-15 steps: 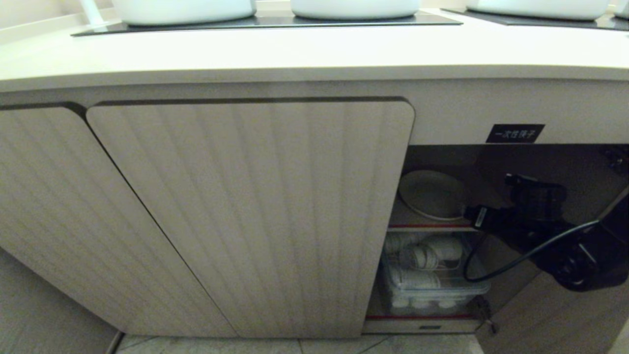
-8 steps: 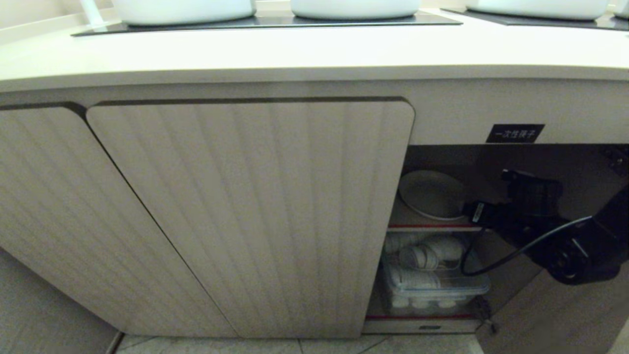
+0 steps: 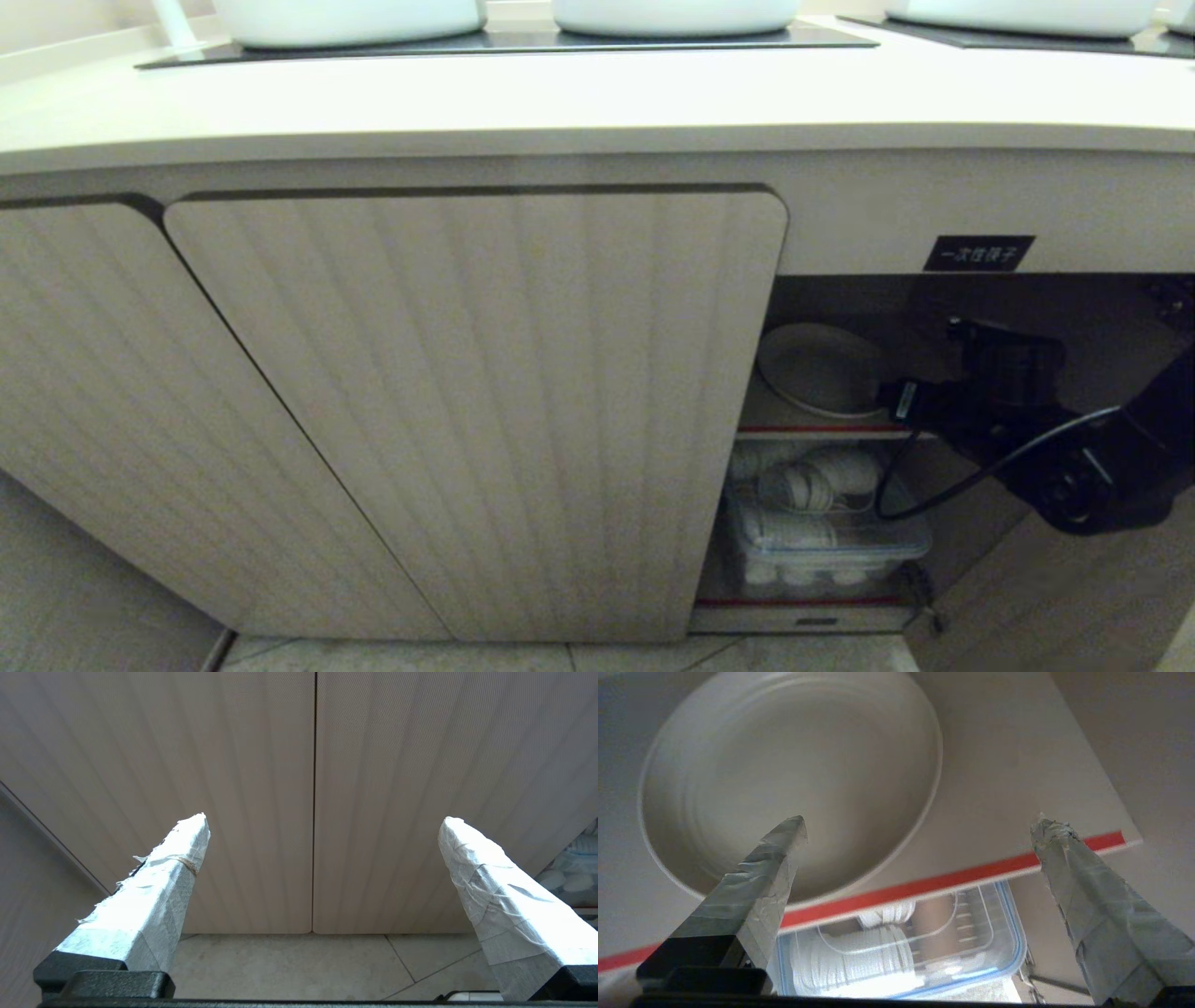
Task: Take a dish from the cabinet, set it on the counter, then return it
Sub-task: Take the plate from the cabinet
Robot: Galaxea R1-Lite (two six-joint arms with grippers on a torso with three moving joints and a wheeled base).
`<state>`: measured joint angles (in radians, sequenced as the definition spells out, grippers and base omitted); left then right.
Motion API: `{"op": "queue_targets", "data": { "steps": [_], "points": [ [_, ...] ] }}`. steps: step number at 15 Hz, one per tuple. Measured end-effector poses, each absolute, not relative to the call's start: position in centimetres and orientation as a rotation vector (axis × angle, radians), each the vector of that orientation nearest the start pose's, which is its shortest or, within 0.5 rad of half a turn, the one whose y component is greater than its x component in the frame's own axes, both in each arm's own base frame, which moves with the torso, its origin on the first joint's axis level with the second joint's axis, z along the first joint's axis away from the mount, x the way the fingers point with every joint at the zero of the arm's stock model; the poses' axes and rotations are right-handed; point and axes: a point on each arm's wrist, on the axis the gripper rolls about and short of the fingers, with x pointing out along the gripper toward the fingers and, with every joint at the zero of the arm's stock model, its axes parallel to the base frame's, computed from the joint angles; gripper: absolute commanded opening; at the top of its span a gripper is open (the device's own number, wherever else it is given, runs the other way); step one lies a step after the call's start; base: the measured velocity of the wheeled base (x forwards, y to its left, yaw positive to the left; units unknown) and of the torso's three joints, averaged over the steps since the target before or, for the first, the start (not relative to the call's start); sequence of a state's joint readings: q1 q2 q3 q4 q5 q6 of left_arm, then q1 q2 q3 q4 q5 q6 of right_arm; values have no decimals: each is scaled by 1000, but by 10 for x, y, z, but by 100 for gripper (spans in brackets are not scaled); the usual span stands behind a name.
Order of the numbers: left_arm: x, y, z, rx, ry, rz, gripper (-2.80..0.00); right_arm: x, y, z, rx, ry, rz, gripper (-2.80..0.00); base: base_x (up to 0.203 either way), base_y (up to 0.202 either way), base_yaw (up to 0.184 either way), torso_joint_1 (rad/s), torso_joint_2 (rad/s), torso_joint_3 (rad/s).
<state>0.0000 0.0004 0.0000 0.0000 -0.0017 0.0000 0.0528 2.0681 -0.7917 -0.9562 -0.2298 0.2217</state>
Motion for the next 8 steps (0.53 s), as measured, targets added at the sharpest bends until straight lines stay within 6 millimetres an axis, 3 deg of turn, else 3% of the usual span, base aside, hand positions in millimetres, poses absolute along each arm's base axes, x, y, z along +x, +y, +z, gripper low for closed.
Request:
{"op": "queue_targets", "data": {
  "steps": [8],
  "points": [
    [-23, 0, 75, 0, 0, -1, 0, 376, 5, 94, 156, 373, -238, 0, 0, 0, 0, 0, 0, 0]
  ]
}}
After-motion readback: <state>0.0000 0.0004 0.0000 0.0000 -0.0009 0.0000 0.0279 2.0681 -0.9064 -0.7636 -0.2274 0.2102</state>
